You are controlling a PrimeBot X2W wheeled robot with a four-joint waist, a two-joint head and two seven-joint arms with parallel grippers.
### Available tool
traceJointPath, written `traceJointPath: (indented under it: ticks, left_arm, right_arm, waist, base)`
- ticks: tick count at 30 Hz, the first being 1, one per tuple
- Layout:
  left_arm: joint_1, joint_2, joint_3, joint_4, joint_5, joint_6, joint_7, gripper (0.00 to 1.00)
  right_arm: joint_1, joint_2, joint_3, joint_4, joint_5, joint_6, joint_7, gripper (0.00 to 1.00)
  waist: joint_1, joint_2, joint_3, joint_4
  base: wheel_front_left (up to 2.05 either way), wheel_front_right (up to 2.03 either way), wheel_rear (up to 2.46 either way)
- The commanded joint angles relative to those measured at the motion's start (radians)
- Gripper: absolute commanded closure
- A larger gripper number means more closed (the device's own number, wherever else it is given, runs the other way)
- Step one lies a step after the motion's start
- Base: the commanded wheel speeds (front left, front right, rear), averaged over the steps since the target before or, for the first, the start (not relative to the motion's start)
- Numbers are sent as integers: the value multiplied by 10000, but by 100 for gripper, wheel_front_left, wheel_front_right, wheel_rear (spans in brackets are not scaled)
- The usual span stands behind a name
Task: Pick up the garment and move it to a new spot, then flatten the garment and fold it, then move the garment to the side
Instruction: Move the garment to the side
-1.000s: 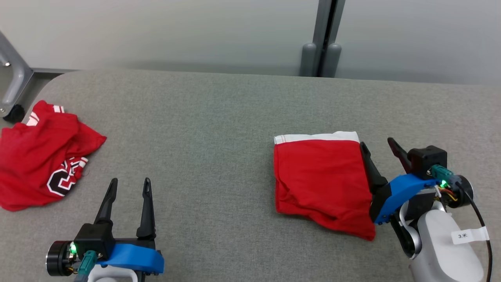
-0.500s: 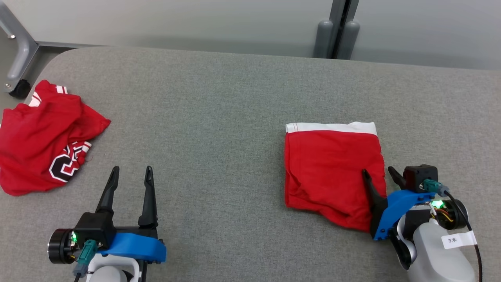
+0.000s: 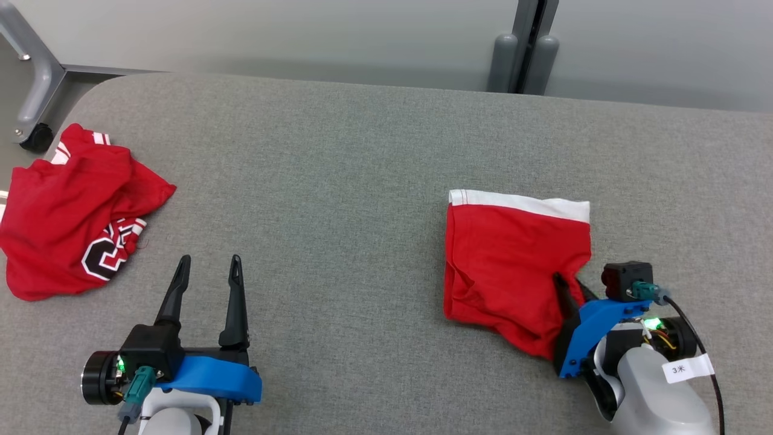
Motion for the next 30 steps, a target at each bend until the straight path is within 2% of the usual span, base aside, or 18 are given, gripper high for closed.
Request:
traceJointPath:
  ticks: [1, 10, 22, 30]
  left_arm:
    - [-33, 0, 24, 19, -65, -9, -30, 0]
    - [162, -55, 64, -23, -55, -7, -30, 0]
    - [228, -82, 171, -235, -62, -8, -30, 0]
    - [-137, -52, 128, -519, 15, -84, -30, 0]
  right_arm:
    - [251, 142, 117, 434, 65, 14, 35, 100]
    - [-315, -114, 301, 457, 292, 15, -867, 100]
    - [-593, -452, 695, 330, 530, 15, -1225, 100]
    - [-935, -1102, 820, -137, 799, 15, -1363, 100]
  waist:
    - [1, 0, -68, -14]
    - [1, 0, -332, -75]
    - [1, 0, -225, -260]
    - [1, 0, 359, -1090]
  base:
    - [0, 0, 0]
    - [0, 0, 0]
    - [0, 0, 0]
    - [0, 0, 0]
